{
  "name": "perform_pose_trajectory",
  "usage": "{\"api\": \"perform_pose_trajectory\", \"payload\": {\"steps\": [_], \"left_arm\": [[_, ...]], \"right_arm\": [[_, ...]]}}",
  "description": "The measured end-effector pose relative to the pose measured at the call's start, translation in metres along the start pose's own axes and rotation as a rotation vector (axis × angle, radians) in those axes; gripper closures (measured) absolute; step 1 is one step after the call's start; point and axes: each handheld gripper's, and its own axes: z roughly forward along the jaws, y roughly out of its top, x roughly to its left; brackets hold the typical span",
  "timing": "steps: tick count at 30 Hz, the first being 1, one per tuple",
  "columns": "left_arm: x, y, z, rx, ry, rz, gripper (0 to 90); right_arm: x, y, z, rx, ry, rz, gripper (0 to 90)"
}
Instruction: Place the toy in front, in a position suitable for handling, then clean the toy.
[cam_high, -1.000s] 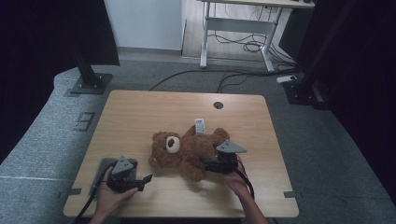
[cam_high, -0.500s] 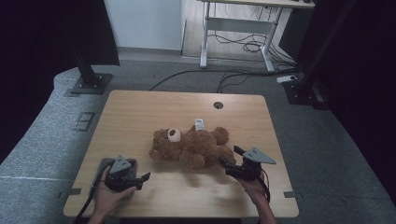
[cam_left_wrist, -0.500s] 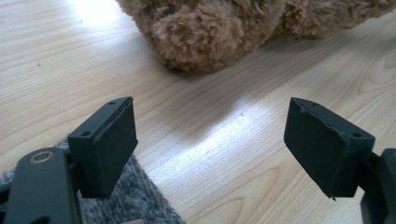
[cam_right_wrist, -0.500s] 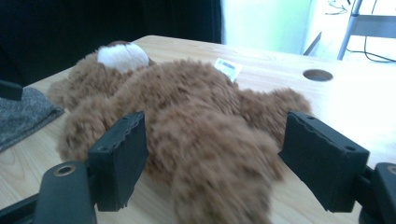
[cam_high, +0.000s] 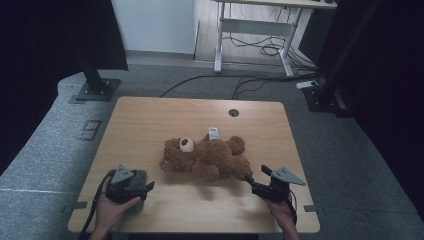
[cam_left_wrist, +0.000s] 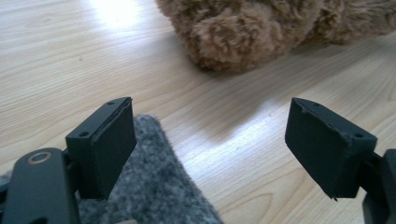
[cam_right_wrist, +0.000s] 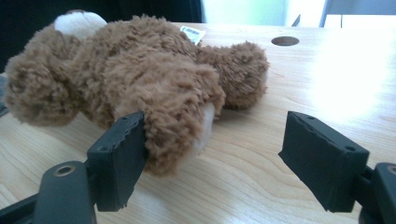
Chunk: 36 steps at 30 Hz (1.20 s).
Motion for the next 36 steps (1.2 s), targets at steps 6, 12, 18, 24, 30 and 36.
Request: {"api": "perform_pose_trajectory", "payload": {"steps": [6,12,18,24,30,36], "left_arm": [[0.010,-0.002,-0.008,-0.008,0.029,-0.021,15.8],[0.022,-0.004,-0.013,-0.009,0.052,-0.048,15.8],[0.023,-0.009,-0.005,0.043,0.056,-0.052,14.8],[0.019,-0.013,0.012,0.126,0.083,-0.027,10.0],[0.024,-0.025,0.027,0.206,0.162,-0.023,6.8],[0.026,-0.027,0.032,0.211,0.161,-0.030,7.4]], "right_arm": [[-0.003,-0.004,0.000,0.005,-0.011,-0.002,22.1],[-0.005,-0.006,0.001,0.013,-0.017,-0.003,22.1],[-0.006,-0.007,0.000,0.011,-0.024,-0.002,22.1],[-0.007,-0.006,0.000,0.005,-0.023,-0.003,22.1],[-0.008,-0.008,0.000,0.011,-0.024,0.001,22.1],[-0.009,-0.008,0.000,0.012,-0.029,0.003,22.1]]}}
